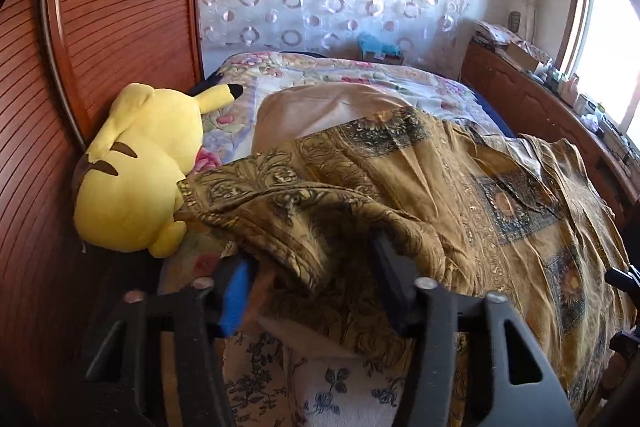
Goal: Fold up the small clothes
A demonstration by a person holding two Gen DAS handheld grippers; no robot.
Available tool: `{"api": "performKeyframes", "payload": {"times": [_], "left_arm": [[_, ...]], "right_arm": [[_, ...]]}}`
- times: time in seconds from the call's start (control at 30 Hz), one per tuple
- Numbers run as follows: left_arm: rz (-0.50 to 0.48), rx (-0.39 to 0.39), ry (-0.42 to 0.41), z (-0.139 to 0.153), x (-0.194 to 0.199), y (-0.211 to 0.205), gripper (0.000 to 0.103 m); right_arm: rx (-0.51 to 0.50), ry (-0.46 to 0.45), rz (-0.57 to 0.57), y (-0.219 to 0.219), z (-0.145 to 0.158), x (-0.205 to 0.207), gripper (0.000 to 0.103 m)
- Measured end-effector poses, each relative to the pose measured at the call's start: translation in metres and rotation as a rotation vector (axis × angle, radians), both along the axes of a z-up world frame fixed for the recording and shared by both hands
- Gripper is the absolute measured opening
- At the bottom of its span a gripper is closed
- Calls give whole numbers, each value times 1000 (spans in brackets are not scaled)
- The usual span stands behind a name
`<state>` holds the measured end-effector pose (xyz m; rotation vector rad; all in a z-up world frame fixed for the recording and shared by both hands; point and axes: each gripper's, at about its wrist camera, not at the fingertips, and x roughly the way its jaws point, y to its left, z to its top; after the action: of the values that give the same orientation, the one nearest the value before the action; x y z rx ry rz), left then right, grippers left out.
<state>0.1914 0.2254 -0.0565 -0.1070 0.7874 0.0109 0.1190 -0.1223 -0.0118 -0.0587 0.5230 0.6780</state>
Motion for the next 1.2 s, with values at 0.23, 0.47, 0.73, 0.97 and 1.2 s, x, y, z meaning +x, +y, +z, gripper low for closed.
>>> {"api": "performKeyframes", "payload": {"times": [0.23, 0.47, 0.73, 0.97, 1.2], "left_arm": [[-66, 11, -45, 29, -1, -21, 6], [-277, 116, -89, 74, -15, -117, 6], [-364, 132, -100, 89, -39, -150, 50], [-310, 149, -47, 66, -43, -126, 74], [-285, 76, 73, -5, -45, -115, 82]], "right_arm": [[-7, -29, -22, 3, 1, 0, 98], [0, -36, -60, -7, 3, 0, 98], [7, -40, -86, -17, 4, -2, 98], [19, -32, -104, -18, 5, 4, 98], [12, -25, -124, -18, 4, 10, 98]]}}
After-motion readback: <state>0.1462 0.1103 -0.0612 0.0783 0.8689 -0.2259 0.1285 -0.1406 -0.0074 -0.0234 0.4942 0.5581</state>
